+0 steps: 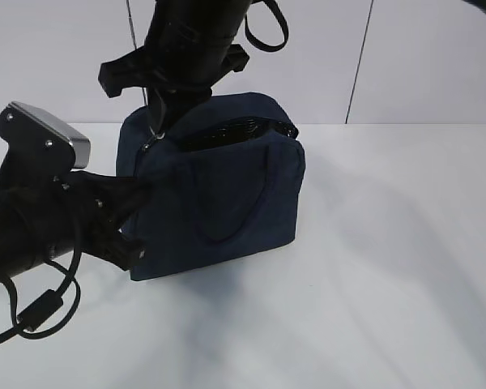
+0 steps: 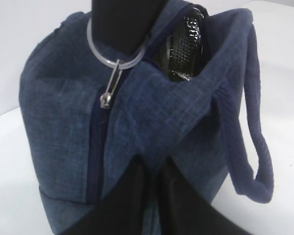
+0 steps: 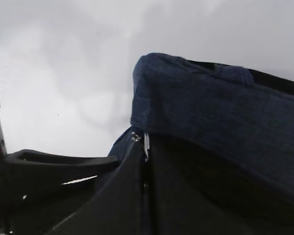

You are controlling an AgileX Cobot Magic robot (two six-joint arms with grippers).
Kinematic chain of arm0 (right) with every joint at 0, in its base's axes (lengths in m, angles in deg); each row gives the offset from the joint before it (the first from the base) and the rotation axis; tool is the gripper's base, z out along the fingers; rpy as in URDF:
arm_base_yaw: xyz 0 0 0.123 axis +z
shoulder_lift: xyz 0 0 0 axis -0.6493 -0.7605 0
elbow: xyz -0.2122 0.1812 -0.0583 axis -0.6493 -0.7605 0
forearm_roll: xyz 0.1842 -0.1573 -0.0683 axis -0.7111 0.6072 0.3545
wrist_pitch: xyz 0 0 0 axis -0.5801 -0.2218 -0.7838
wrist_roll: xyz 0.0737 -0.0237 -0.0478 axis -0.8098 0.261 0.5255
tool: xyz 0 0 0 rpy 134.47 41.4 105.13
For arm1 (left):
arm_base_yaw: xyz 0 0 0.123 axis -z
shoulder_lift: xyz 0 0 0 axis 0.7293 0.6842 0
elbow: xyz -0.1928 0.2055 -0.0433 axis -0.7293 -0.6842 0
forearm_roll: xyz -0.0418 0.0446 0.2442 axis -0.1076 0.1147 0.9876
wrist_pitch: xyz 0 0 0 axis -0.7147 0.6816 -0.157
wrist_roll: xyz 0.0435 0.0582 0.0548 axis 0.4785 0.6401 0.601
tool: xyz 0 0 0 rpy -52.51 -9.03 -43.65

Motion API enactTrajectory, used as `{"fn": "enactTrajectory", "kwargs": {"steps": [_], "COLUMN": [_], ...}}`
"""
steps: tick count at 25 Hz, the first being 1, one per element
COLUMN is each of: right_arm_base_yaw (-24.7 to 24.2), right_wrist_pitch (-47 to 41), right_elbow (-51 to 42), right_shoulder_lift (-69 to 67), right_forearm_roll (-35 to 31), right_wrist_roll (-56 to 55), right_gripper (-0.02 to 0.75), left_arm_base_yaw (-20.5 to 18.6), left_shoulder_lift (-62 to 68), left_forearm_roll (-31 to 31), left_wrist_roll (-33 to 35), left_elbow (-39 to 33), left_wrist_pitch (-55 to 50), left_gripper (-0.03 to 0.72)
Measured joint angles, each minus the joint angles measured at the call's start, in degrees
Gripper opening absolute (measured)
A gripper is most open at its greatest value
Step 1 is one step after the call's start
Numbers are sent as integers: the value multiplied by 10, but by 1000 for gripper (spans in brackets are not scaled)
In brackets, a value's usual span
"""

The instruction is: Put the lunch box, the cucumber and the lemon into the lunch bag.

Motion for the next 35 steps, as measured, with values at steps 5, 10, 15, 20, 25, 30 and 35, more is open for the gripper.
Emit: {"fn": "enactTrajectory", "kwargs": {"steps": [5, 10, 15, 20, 25, 30, 35], "right_arm_base_yaw": [0, 0, 0, 0, 0, 0, 0], "right_wrist_pitch": [0, 19, 41, 54, 55, 58, 57], "right_elbow": [1, 4, 4, 4, 4, 4, 4], "right_shoulder_lift": [-2, -13, -18, -19, -20, -20, -20], "right_forearm_roll": [-21, -35, -35, -19, 11, 24, 45], "right_wrist_roll": [7, 7, 8, 6, -5, -14, -40], "right_gripper": [20, 20, 20, 20, 20, 20, 20], "left_arm_base_yaw": [0, 0, 2, 4, 4, 4, 4], "left_shoulder_lift": [0, 0, 0, 0, 0, 0, 0], "left_forearm_roll": [0, 26, 65, 70, 71, 71, 70], "left_wrist_roll": [-1, -13, -28, -30, -30, -30, -30], "left_elbow": [0, 0, 0, 0, 0, 0, 0], "left_wrist_pitch": [1, 10, 21, 24, 26, 27, 27], "left_gripper": [33, 34, 34, 33, 33, 33, 32]}}
